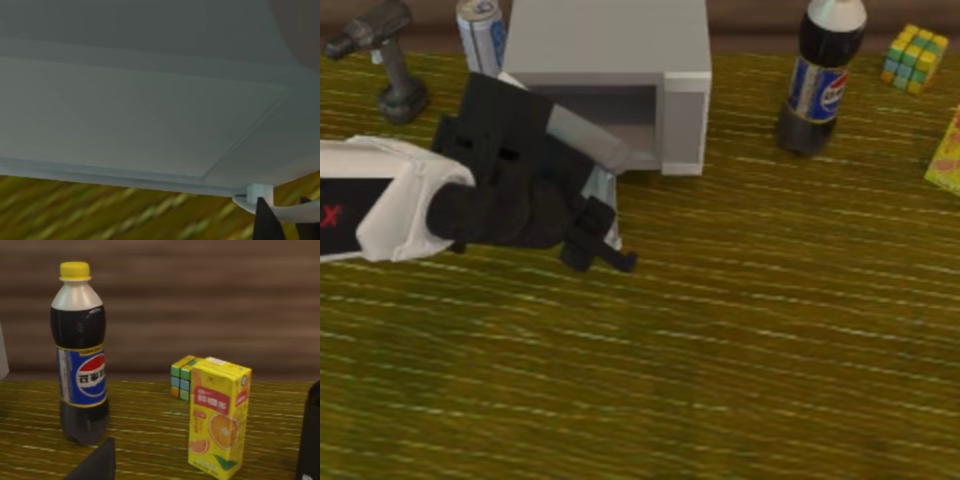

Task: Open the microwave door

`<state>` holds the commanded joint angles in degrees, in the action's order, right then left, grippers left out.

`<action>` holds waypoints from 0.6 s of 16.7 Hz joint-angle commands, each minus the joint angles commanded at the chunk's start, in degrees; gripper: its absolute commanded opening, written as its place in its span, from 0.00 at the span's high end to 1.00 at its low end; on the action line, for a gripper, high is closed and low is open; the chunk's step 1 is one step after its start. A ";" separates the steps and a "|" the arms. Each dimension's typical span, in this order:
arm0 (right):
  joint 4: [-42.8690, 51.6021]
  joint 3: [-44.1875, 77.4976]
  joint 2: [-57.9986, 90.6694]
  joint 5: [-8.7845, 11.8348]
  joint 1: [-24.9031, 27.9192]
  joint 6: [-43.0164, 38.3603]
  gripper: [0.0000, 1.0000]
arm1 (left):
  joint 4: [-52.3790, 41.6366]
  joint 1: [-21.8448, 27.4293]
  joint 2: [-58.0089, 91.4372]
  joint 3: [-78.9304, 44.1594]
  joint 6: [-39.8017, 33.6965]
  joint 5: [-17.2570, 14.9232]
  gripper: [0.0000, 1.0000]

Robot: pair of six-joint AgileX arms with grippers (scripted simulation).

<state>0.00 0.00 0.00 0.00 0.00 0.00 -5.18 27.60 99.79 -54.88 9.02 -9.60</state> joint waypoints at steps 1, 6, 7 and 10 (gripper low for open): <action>0.00 0.00 0.00 0.00 0.00 0.00 0.00 | 0.00 0.00 0.00 0.00 0.00 0.00 1.00; 0.00 0.00 0.00 0.00 0.00 0.00 0.00 | 0.00 0.00 0.00 0.00 0.00 0.00 1.00; 0.00 0.00 0.00 0.00 0.00 0.00 0.00 | 0.00 0.00 0.00 0.00 0.00 0.00 1.00; 0.00 0.00 0.00 0.00 0.00 0.00 0.00 | -0.04 0.43 0.03 0.00 -0.31 -0.45 1.00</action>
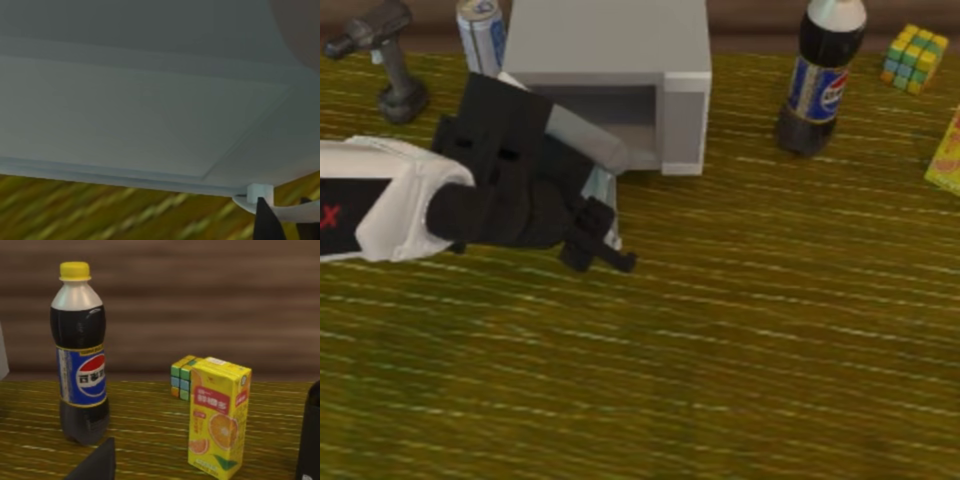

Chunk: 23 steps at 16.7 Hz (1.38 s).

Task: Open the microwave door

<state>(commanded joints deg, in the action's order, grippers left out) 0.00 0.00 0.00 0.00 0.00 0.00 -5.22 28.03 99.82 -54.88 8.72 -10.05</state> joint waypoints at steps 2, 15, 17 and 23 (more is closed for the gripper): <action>0.00 0.00 0.00 0.00 0.00 0.00 0.00 | -0.16 -0.34 -0.10 0.22 0.63 -0.39 1.00; 0.00 0.00 0.00 0.00 0.00 0.00 0.00 | -0.66 -2.15 -1.04 1.05 4.11 -2.64 1.00; 0.00 0.00 0.00 0.00 0.00 0.00 0.00 | -0.66 -2.15 -1.04 1.05 4.11 -2.64 1.00; 0.00 0.00 0.00 0.00 0.00 0.00 0.00 | -0.66 -2.15 -1.04 1.05 4.11 -2.64 1.00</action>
<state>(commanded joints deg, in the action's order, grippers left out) 0.00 0.00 0.00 0.00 0.00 0.00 -5.89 25.87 98.79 -53.83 12.82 -12.69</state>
